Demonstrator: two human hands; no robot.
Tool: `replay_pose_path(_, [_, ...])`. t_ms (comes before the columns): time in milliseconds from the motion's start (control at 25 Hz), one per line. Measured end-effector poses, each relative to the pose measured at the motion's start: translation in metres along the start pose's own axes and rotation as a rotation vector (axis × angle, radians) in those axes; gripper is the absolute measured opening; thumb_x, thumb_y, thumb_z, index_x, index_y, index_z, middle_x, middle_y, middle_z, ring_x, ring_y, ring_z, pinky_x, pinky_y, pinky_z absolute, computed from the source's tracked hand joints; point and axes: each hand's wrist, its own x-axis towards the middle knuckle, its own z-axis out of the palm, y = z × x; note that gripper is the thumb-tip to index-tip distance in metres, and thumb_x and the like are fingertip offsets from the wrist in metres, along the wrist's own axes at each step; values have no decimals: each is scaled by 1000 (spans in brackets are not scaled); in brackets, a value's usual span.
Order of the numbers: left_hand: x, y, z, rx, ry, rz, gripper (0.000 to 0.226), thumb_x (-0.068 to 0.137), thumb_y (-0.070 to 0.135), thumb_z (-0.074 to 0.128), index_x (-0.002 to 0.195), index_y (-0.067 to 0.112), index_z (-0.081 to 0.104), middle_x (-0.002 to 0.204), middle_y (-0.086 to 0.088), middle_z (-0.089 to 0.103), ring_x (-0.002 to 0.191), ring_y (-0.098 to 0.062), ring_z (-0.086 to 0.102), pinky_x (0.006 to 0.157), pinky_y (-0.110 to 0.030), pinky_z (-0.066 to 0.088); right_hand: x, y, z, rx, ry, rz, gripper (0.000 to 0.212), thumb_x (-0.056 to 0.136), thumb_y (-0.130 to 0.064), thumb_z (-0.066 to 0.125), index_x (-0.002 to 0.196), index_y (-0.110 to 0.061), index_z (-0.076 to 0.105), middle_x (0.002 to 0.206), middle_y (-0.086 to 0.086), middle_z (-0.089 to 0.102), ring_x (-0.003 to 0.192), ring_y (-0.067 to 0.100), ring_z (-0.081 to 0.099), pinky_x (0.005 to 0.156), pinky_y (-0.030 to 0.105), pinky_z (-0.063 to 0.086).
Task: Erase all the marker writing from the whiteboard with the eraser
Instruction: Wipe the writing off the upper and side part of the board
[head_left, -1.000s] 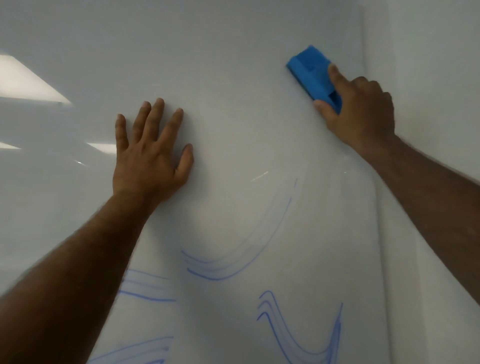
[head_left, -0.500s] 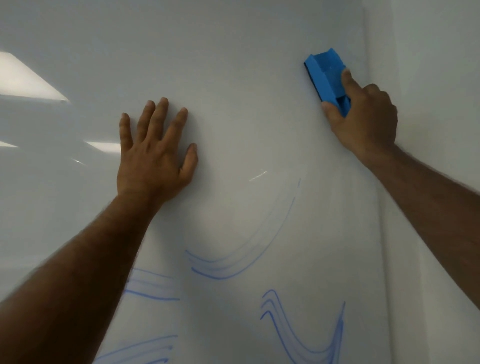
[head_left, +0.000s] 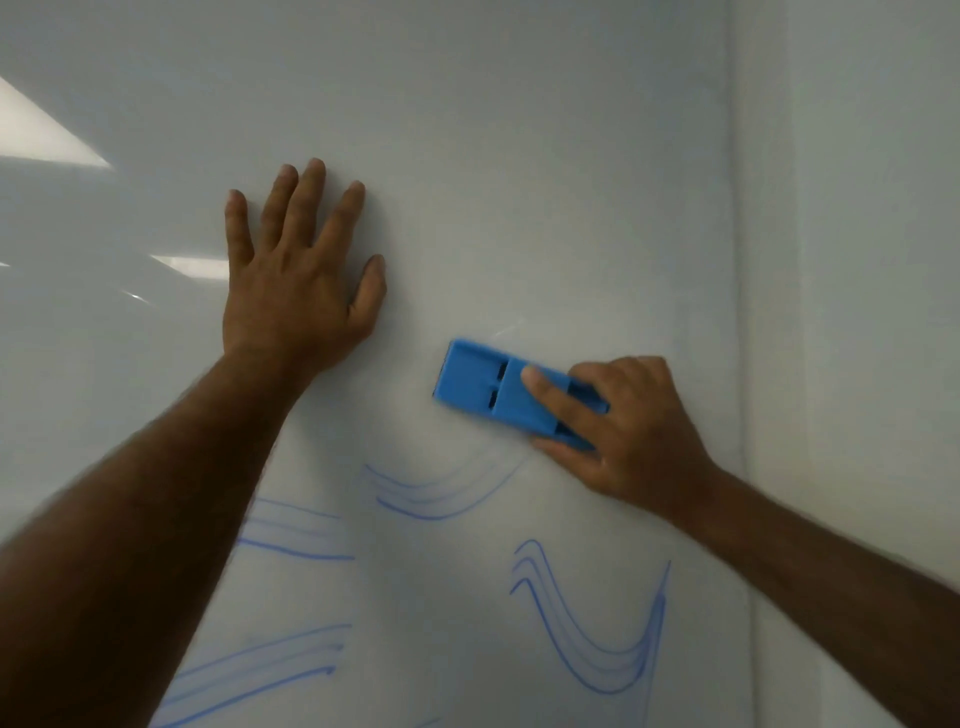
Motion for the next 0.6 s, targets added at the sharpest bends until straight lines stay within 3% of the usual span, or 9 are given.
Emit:
replay_pose_path(160, [-4,-4,-1,-9,2,22,67,98,51,35,157,19,32,165,-16,24,154,-34,18,123,-58,5,-17,-15,-6,44,-88,-278,51,101,-46,57,147,-25,48,101,11,69,76,28,60,76,45,47])
replay_pose_path(240, [-9,-7,-2,-1,16,30,66,99,51,35,157,19,33,165,-15,26,153,-34,20,123,-57,7,-19,-7,-8,27,-95,-297,52,100,-47,59,146,-26,49,102,11,69,76,28,61,77,45,47])
replay_pose_path(320, [-14,-10,-3,5,22,40,66,99,51,36,157,19,33,164,-15,27,153,-34,22,123,-56,9,-17,8,-8,-11,-72,-169,53,100,-49,58,147,-26,48,103,12,69,77,30,62,77,46,47])
replay_pose_path(480, [-22,-12,-4,9,16,47,65,101,51,37,158,20,33,165,-15,26,153,-34,21,124,-56,9,-11,15,-6,-36,27,348,60,97,-52,60,148,-24,46,99,13,63,77,31,59,71,46,45])
replay_pose_path(560, [-25,-12,-4,14,20,41,65,101,51,37,158,20,33,165,-15,26,153,-34,21,124,-55,9,-9,-10,1,-4,67,422,61,94,-52,62,146,-23,48,96,12,62,76,30,58,71,44,44])
replay_pose_path(600, [-26,-12,-5,14,20,39,65,101,51,36,158,20,33,165,-14,26,153,-33,21,124,-55,8,-8,-28,3,29,68,358,59,95,-51,61,146,-24,48,97,12,63,76,31,59,73,43,43])
